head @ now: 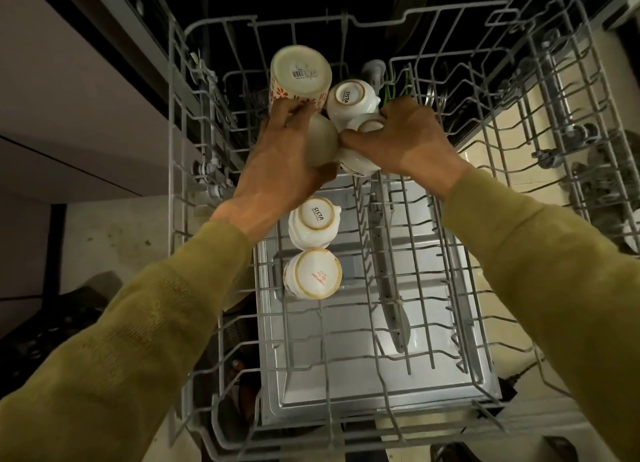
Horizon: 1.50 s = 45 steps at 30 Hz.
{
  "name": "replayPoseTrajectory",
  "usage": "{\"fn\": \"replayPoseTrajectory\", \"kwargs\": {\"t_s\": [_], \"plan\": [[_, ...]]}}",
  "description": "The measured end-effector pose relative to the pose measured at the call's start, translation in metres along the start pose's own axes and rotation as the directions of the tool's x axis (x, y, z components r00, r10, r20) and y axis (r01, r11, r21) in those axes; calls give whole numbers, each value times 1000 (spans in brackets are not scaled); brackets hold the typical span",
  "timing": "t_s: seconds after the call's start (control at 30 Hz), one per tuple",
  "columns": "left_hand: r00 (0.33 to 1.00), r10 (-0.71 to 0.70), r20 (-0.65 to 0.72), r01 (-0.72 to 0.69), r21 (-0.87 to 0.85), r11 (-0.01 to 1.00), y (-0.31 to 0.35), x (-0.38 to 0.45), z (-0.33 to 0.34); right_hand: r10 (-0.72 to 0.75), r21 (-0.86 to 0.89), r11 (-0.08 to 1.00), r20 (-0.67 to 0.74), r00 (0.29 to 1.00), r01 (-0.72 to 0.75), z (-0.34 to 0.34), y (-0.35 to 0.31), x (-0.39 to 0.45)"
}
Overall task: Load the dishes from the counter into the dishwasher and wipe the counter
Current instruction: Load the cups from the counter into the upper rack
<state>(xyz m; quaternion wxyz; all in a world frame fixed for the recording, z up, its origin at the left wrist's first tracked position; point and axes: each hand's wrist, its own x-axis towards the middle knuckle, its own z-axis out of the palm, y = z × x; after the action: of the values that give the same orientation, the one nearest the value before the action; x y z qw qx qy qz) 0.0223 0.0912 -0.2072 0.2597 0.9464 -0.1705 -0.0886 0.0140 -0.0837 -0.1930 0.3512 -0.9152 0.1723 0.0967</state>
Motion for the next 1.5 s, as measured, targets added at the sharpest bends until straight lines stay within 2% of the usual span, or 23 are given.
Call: {"fn": "replayPoseTrajectory", "kwargs": {"t_s": [0.2, 0.5, 0.7, 0.8, 0.9, 1.1, 1.33, 1.4, 1.5], "plan": [[1000, -5, -5, 5, -7, 1000, -4, 0, -2, 71, -57, 996, 107, 992, -66, -7, -9, 6], [1000, -9, -12, 9, -14, 1000, -3, 0, 0, 253, 208, 938, 129, 959, -276, 11, 5, 6], [1000, -13, -22, 13, -9, 1000, -2, -1, 2, 267, 140, 948, 145, 953, -287, 18, 0, 12], [1000, -15, -16, 15, -2, 1000, -1, -1, 2, 235, 90, 964, 149, 961, -250, 20, 1, 12], [1000, -21, -13, 21, -6, 1000, 2, -1, 2, 193, 7, 981, 93, 977, -195, 21, 3, 9], [1000, -16, 3, 16, -12, 1000, 6, -7, 5, 209, -102, 973, 7, 978, -208, 19, 12, 1], [1000, 7, -8, -7, -3, 1000, 9, -16, 6, 169, -62, 984, -11, 986, -169, 8, 32, -9], [999, 16, -47, -17, -18, 1000, 12, -22, 5, 60, -61, 996, -49, 997, -63, 6, 34, -19], [987, 31, -155, -40, -50, 998, 20, -42, 7, -209, -77, 977, -134, 969, 201, 6, 41, -44]]}}
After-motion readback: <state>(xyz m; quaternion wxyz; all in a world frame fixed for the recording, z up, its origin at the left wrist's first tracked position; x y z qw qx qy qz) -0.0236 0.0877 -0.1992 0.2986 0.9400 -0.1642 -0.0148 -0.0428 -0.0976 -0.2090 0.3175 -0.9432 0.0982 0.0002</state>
